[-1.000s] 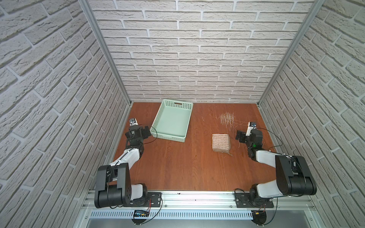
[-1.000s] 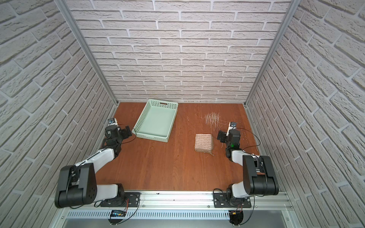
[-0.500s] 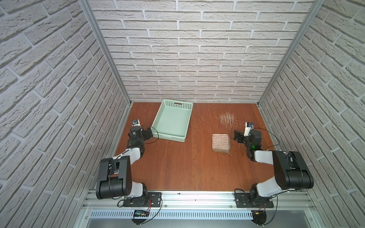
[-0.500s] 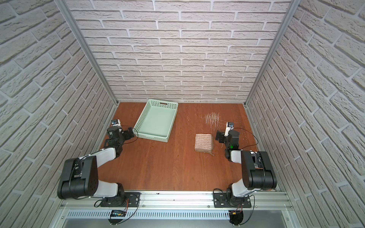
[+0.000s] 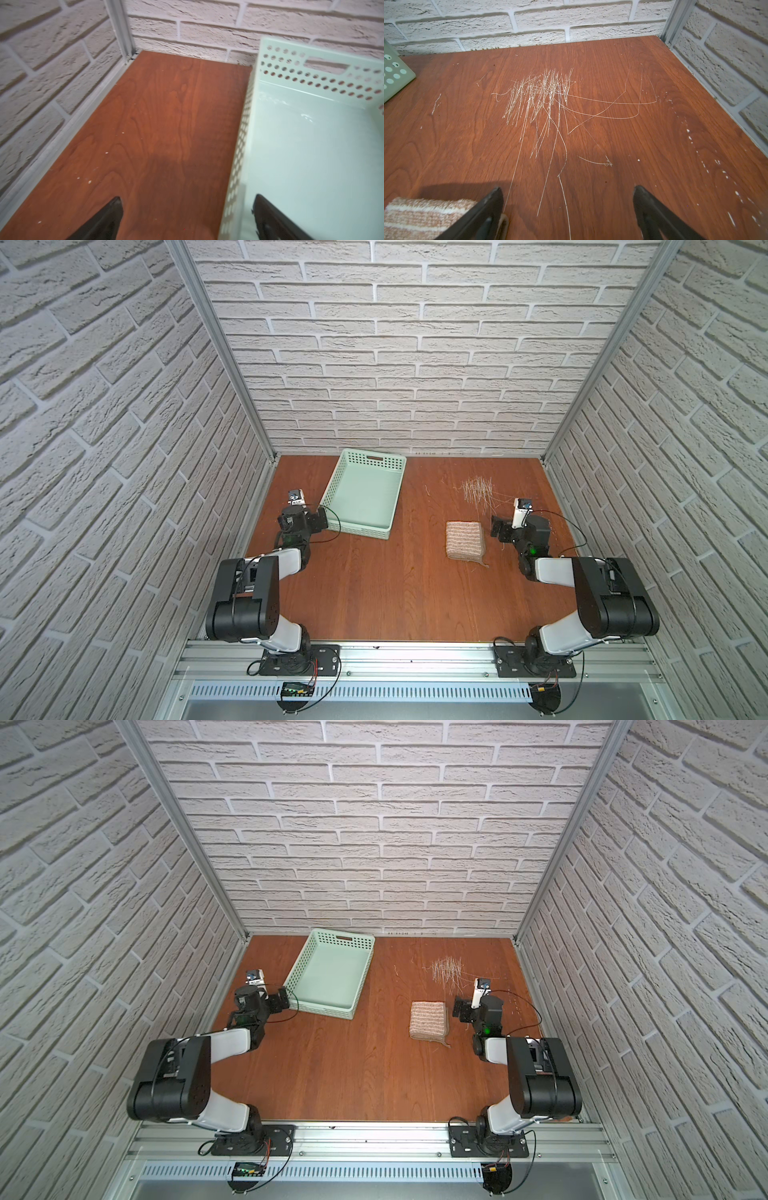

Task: Fold the square dishcloth
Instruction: Reset both arms

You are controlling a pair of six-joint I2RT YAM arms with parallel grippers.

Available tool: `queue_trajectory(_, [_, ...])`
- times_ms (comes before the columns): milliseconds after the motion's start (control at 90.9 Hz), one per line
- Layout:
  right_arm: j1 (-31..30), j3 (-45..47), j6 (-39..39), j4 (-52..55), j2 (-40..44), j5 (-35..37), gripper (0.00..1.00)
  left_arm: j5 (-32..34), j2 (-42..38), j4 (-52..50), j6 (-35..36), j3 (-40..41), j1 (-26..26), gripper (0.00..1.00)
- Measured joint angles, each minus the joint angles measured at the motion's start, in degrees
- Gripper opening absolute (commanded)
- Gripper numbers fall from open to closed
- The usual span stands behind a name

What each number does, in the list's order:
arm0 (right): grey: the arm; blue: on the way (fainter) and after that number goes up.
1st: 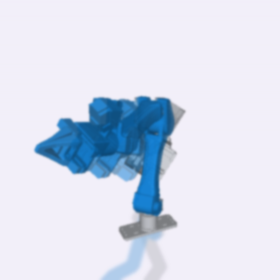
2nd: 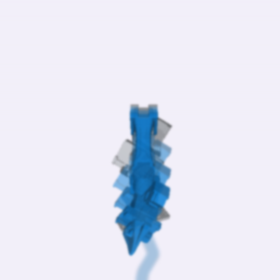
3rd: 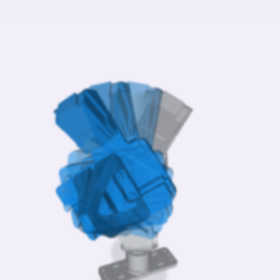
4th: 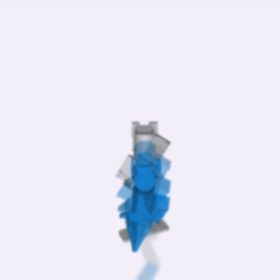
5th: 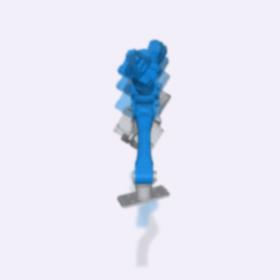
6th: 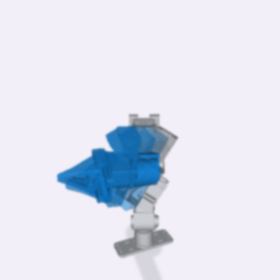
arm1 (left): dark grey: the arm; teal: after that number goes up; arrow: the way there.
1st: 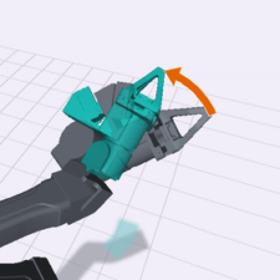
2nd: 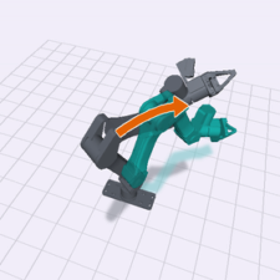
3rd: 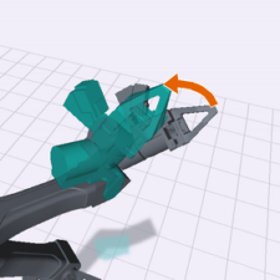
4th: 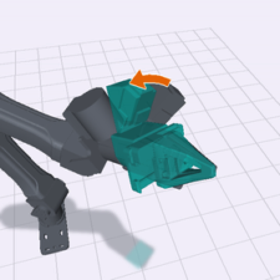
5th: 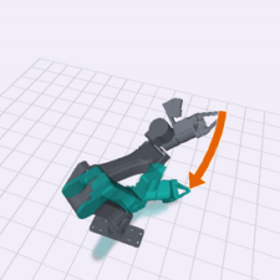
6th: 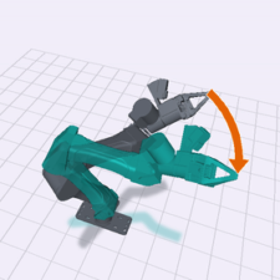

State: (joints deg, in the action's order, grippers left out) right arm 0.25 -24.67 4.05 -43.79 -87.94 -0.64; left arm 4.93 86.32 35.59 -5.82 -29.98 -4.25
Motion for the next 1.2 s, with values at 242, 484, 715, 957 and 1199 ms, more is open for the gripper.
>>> queue_trajectory(242, [0.0,0.0,0.0,0.0,0.0,0.0,0.99,1.3,0.2,10.6,0.4,5.4,0.5,0.98])
queue_trajectory(484, [0.0,0.0,0.0,0.0,0.0,0.0,0.99,3.0,1.0,15.2,0.1,7.1,0.2,0.98])
queue_trajectory(715, [0.0,0.0,0.0,0.0,0.0,0.0,0.99,3.7,1.2,15.7,0.1,7.2,0.2,0.98])
queue_trajectory(957, [0.0,0.0,0.0,0.0,0.0,0.0,0.99,3.9,1.2,15.8,0.1,7.2,0.2,0.98])
queue_trajectory(1199, [0.0,0.0,0.0,0.0,0.0,0.0,0.99,3.9,1.3,15.9,0.1,7.2,0.2,0.98])
